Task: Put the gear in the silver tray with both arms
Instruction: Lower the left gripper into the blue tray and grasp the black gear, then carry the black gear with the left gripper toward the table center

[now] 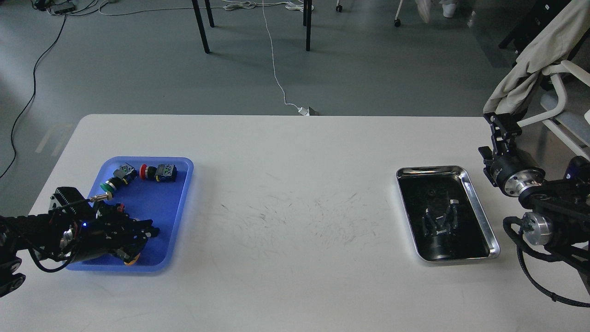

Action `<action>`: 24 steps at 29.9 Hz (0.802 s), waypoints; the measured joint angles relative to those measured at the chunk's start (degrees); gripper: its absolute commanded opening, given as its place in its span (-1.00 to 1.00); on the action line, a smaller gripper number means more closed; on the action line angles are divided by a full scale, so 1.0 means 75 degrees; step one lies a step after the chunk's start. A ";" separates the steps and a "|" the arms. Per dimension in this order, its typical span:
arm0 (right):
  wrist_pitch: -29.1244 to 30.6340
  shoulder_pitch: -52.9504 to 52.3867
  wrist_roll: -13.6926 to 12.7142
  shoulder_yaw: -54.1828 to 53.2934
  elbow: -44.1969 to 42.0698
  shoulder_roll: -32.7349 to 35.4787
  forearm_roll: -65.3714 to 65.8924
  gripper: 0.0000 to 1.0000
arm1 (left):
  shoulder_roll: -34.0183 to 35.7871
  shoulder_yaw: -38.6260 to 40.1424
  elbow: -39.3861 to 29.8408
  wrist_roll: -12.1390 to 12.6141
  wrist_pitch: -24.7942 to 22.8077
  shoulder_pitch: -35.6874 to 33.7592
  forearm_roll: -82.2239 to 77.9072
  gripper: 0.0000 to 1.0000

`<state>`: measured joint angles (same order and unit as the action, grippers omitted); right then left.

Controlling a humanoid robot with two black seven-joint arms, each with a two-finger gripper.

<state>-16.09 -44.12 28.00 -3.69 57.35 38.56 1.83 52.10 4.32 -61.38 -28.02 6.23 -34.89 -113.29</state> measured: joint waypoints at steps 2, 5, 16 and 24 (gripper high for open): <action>0.0000 0.0000 0.0000 0.0000 -0.0002 -0.0005 0.0000 0.89 | 0.0014 -0.0001 -0.0001 -0.0001 0.0000 -0.0008 0.0000 -0.71; 0.0000 0.0000 0.0000 0.0000 -0.0005 -0.0005 0.0001 0.89 | 0.0058 -0.0002 -0.0003 -0.0001 -0.0008 -0.0029 0.0000 -0.72; 0.0000 0.0035 0.0000 -0.0010 -0.0049 -0.0016 0.0009 0.89 | 0.0744 0.0098 -0.0775 0.0003 -0.0067 -0.0410 0.0296 -0.79; 0.0000 0.0039 0.0000 -0.0003 -0.0062 -0.0055 0.0015 0.90 | 0.1150 0.0113 -0.1977 0.0005 -0.0383 -0.1485 0.0591 -0.79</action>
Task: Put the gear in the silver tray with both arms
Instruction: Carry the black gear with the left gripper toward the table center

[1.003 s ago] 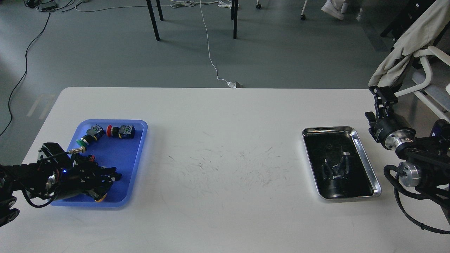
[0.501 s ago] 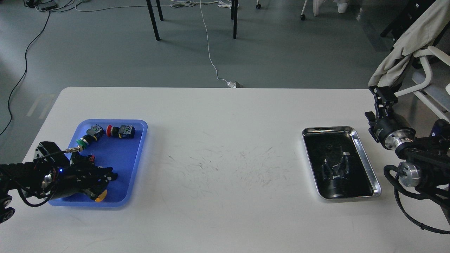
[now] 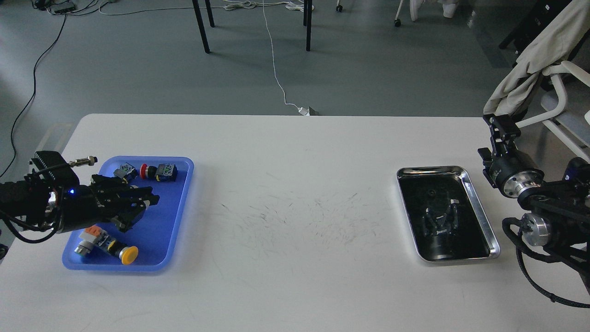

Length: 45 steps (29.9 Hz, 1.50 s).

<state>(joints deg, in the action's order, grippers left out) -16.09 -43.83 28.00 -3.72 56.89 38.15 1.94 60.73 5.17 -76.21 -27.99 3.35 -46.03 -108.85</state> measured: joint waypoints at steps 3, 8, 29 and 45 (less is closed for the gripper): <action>-0.0003 -0.0002 0.0000 0.0003 0.0007 0.0001 0.0000 0.89 | -0.0032 0.0003 -0.0497 0.0000 -0.0252 -0.0416 0.0005 -0.79; -0.0007 -0.0034 0.0000 -0.0009 0.0042 0.0041 0.0000 0.90 | -0.0443 0.0011 -0.1245 0.0001 -0.0768 -0.1090 0.0004 -0.79; -0.0028 0.0112 0.0000 -0.1255 -0.0028 0.0049 -0.0229 0.90 | -0.4840 -0.0089 -0.0364 0.0000 -0.1936 -0.1887 -0.0631 -0.76; -0.0070 0.0155 0.0000 -0.1339 -0.0140 0.0067 -0.0213 0.89 | -0.7843 -0.0097 0.2956 0.0000 -0.2063 -0.1914 -0.0329 -0.75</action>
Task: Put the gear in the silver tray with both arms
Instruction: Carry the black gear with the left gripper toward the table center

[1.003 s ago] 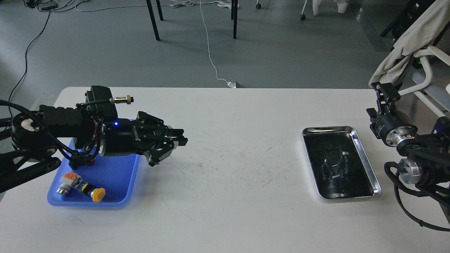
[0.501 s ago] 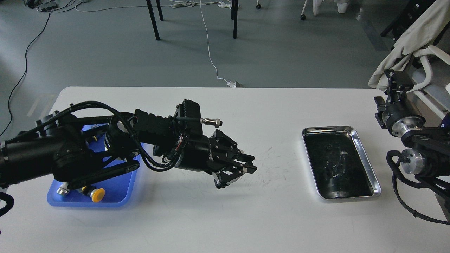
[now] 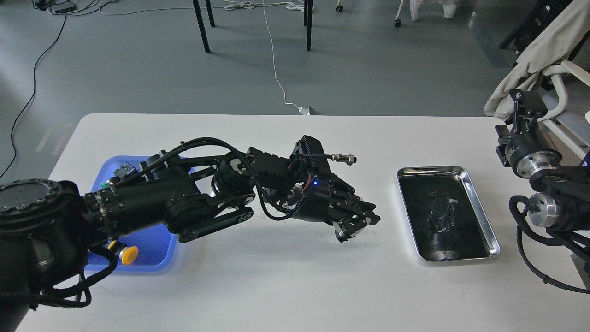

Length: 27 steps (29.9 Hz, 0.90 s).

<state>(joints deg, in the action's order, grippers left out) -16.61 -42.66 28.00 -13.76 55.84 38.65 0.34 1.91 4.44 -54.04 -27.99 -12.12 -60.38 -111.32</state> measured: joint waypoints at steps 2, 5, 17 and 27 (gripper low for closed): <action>-0.0004 0.0009 0.0000 0.0004 -0.0006 -0.0004 0.0001 0.90 | -0.0173 -0.0014 0.0385 0.0000 -0.0021 0.0014 0.0234 -0.75; -0.0006 0.0009 0.0000 0.0008 -0.0004 -0.0010 0.0001 0.90 | -0.0239 -0.0028 0.0744 0.0000 -0.0037 0.0014 0.0442 -0.74; -0.0002 0.0009 0.0000 0.0068 -0.0003 -0.0007 0.0001 0.90 | -0.0252 -0.0139 0.1540 0.0000 -0.0021 0.0112 0.0541 -0.70; 0.0001 0.0017 0.0000 0.0107 -0.0004 -0.0010 0.0012 0.90 | -0.0255 -0.0177 0.1578 -0.0001 -0.0022 0.0332 0.0668 -0.65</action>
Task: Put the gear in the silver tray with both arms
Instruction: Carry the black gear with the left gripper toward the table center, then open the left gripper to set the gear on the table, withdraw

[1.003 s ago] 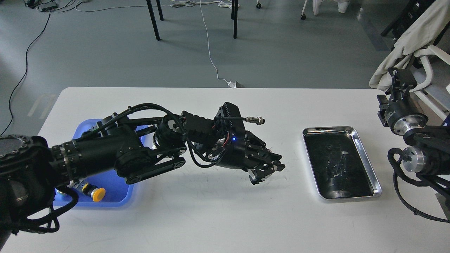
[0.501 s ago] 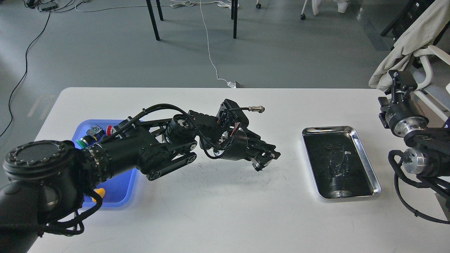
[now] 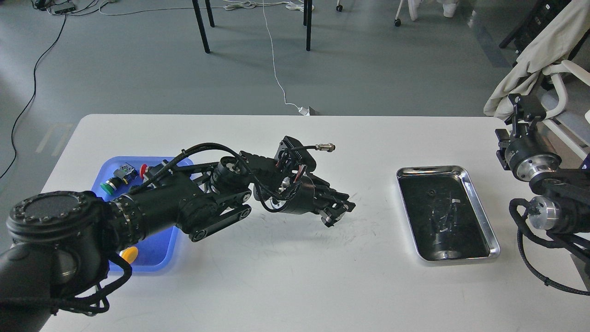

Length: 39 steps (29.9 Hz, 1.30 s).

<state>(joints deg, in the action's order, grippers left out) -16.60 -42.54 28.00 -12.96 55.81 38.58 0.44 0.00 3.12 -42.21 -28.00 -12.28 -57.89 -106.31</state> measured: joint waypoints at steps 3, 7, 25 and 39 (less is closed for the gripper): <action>0.0000 0.0000 0.0000 0.0011 0.0001 -0.0009 0.0000 0.90 | 0.0000 0.0000 -0.0011 0.0000 0.0000 0.0042 0.0111 -0.64; -0.0009 0.0000 0.0000 0.0026 0.0000 -0.0020 0.0011 0.90 | 0.0000 0.0000 -0.0023 0.0000 0.0013 0.0100 0.0155 -0.59; -0.0008 -0.0006 0.0000 0.0065 0.0000 0.0001 0.0077 0.91 | 0.0000 0.0007 -0.0071 0.0000 0.0014 0.0349 0.0296 -0.39; -0.0002 0.0000 0.0000 0.0098 0.0059 0.0002 0.0116 0.91 | 0.0000 0.0007 -0.0057 0.0000 0.0018 0.0440 0.0475 -0.22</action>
<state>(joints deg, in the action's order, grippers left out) -16.62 -42.54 28.00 -12.22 56.25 38.60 1.31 0.00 3.17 -42.64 -28.00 -12.15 -54.59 -102.75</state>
